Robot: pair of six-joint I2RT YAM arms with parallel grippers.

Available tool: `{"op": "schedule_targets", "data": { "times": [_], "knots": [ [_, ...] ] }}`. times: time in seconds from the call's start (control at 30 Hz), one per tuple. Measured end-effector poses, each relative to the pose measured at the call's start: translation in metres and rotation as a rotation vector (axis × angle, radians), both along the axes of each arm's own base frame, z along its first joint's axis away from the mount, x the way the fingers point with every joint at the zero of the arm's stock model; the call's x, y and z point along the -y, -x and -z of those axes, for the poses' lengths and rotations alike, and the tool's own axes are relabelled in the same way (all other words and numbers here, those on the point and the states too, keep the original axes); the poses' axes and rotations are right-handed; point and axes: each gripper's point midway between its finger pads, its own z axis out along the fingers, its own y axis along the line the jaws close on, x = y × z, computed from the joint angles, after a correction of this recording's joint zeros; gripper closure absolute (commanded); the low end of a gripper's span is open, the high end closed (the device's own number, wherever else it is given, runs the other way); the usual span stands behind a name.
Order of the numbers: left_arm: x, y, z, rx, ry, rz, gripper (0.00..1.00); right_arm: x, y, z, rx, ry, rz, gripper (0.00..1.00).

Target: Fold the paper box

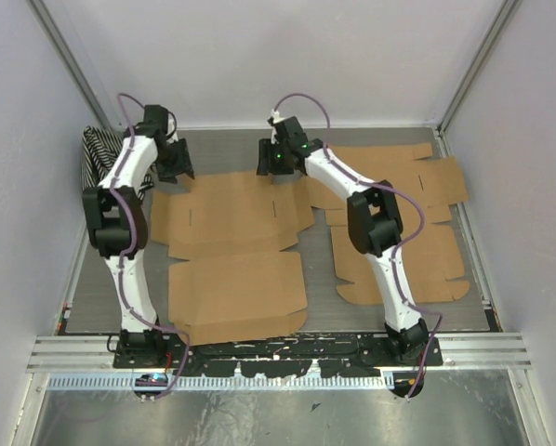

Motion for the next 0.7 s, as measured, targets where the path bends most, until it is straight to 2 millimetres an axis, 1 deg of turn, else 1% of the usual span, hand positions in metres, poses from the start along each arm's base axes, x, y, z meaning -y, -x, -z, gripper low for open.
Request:
{"op": "schedule_targets", "data": {
  "times": [0.03, 0.1, 0.13, 0.2, 0.23, 0.27, 0.3, 0.33, 0.4, 0.43, 0.5, 0.53, 0.57, 0.6, 0.67, 0.7],
  "knots": [
    [-0.002, 0.007, -0.010, 0.008, 0.000, -0.008, 0.33, 0.004, 0.003, -0.011, 0.009, 0.000, 0.007, 0.41],
    [-0.006, 0.026, -0.032, 0.032, 0.005, -0.032, 0.32, 0.014, 0.013, -0.041, 0.034, -0.003, 0.018, 0.41],
    [-0.007, 0.038, -0.043, 0.047, 0.015, -0.044, 0.32, 0.019, 0.020, -0.058, 0.050, -0.007, 0.023, 0.41],
    [-0.005, 0.063, -0.058, 0.079, 0.041, -0.063, 0.33, 0.031, 0.036, -0.090, 0.080, -0.017, 0.037, 0.41],
    [-0.003, 0.076, -0.062, 0.090, 0.059, -0.071, 0.34, 0.038, 0.046, -0.102, 0.092, -0.022, 0.045, 0.42],
    [-0.002, 0.089, -0.062, 0.096, 0.074, -0.080, 0.34, 0.044, 0.054, -0.110, 0.096, -0.024, 0.052, 0.42],
    [0.001, 0.102, -0.059, 0.089, 0.087, -0.086, 0.35, 0.050, 0.064, -0.114, 0.098, -0.024, 0.061, 0.42],
    [0.003, 0.118, -0.052, 0.073, 0.105, -0.097, 0.35, 0.056, 0.077, -0.113, 0.089, -0.016, 0.066, 0.42],
    [0.007, 0.144, -0.033, 0.024, 0.130, -0.115, 0.35, 0.064, 0.102, -0.095, 0.045, 0.016, 0.069, 0.41],
    [0.008, 0.155, -0.023, -0.002, 0.138, -0.124, 0.35, 0.066, 0.114, -0.080, 0.015, 0.038, 0.068, 0.41],
    [0.009, 0.180, -0.002, -0.065, 0.146, -0.148, 0.35, 0.069, 0.141, -0.040, -0.067, 0.090, 0.060, 0.40],
    [0.010, 0.189, 0.004, -0.085, 0.148, -0.158, 0.35, 0.072, 0.155, -0.021, -0.113, 0.114, 0.060, 0.40],
    [0.009, 0.194, 0.007, -0.091, 0.147, -0.165, 0.35, 0.075, 0.167, -0.005, -0.152, 0.134, 0.060, 0.40],
    [0.009, 0.199, 0.007, -0.091, 0.147, -0.175, 0.35, 0.080, 0.185, 0.014, -0.205, 0.159, 0.061, 0.40],
    [0.006, 0.200, 0.001, -0.063, 0.139, -0.185, 0.35, 0.086, 0.202, 0.033, -0.261, 0.183, 0.070, 0.39],
    [0.005, 0.199, -0.004, -0.034, 0.136, -0.195, 0.35, 0.089, 0.207, 0.038, -0.279, 0.188, 0.078, 0.39]
  ]
}}
